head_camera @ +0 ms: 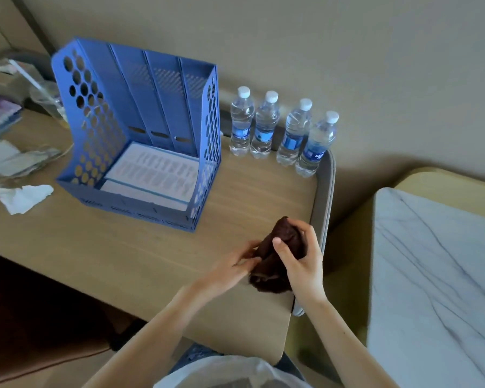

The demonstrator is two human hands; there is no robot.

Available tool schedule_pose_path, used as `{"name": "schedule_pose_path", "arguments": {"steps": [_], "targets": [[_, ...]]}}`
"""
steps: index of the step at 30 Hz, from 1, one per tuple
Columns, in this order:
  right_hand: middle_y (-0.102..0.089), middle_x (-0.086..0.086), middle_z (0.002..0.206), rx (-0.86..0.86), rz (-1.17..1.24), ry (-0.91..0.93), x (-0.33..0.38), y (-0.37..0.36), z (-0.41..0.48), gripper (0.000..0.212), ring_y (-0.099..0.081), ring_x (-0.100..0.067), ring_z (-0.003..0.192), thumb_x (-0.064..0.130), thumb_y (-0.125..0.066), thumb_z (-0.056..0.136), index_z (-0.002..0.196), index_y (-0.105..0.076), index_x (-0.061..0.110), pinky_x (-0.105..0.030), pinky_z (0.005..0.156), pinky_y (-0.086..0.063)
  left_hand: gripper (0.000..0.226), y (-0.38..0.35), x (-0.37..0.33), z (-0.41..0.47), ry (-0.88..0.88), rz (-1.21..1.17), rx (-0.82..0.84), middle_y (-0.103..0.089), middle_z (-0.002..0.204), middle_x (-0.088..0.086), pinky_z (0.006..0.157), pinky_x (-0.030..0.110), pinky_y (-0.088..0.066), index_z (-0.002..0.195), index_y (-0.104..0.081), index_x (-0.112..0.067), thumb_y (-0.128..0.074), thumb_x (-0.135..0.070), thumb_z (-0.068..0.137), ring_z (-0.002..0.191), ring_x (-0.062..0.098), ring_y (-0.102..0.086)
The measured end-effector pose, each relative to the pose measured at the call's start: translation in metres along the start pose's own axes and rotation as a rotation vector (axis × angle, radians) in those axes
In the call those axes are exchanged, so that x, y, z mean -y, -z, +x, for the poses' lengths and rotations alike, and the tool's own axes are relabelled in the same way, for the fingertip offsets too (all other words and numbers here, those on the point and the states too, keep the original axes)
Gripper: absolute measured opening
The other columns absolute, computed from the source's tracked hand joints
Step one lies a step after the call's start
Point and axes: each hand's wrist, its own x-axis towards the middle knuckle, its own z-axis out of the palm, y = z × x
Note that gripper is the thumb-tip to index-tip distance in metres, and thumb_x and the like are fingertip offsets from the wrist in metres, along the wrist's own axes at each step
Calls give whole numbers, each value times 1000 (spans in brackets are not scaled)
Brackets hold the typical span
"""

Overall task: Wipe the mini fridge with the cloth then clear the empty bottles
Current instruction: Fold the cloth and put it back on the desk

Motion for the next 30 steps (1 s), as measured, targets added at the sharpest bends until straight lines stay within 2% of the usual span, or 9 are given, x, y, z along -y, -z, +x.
{"name": "schedule_pose_path", "arguments": {"steps": [4,7,11,14,20,23,25,28,30], "targets": [[-66,15,108,-10,21,-81,-10,-10,7,31,-63,-7,107,16,-73,92,117,-61,30,-18,90,-51,34,8,4,10,15,3,-28,-72,94,-17,83,28,-52,110,-57,-44,-58,-53,77,87,0,-69],[-66,12,108,-8,36,-131,-17,-17,9,29,-64,-11,107,22,-72,92,117,-61,30,-26,91,-54,10,17,7,14,21,136,-82,-67,72,-20,68,30,-48,86,-58,-41,-66,-38,82,68,-4,-62],[-68,1,105,-11,129,-245,-23,-28,12,30,-66,-28,104,27,-72,90,118,-59,24,-49,92,-57,29,27,9,14,-1,256,-205,-57,55,-17,54,22,-34,68,-54,-30,-73,-19,86,54,0,-51],[-71,5,105,-1,106,-360,-30,-31,16,28,-69,-24,104,27,-73,91,116,-61,31,-51,90,-58,23,42,3,9,-51,472,-279,-56,61,-5,54,32,-34,74,-53,-22,-71,-28,87,59,15,-52],[-69,8,103,-22,-295,-362,-54,-27,8,38,-70,-6,90,24,-80,86,113,-56,34,-27,73,-61,19,51,6,15,-241,1037,-384,-62,66,-1,56,31,-40,74,-64,-15,-83,-20,74,69,27,-60],[-65,-3,109,21,-555,-371,-64,-29,5,39,-66,-20,99,26,-73,92,122,-49,19,-36,81,-59,15,41,17,24,-138,1067,-286,-65,100,0,75,33,-43,105,-65,-17,-62,-27,95,97,26,-59],[-63,-9,113,20,-678,-377,-67,-29,5,43,-64,-27,100,26,-69,94,128,-46,12,-40,82,-58,25,37,21,23,-191,1068,-274,-63,107,2,76,37,-48,115,-65,-15,-67,-23,91,96,28,-61],[-64,-6,108,-10,-643,-404,-70,-26,9,41,-65,-23,95,27,-68,95,127,-47,10,-25,70,-54,32,34,27,21,-313,992,-334,-67,102,4,72,39,-54,114,-69,-12,-76,-18,83,87,30,-65],[-65,-4,109,-51,-542,-481,-71,-27,13,46,-64,-20,95,31,-66,97,131,-47,9,-18,68,-49,33,35,29,25,-188,878,-330,-67,112,8,83,41,-52,124,-64,-9,-65,-24,94,101,33,-63]]}}
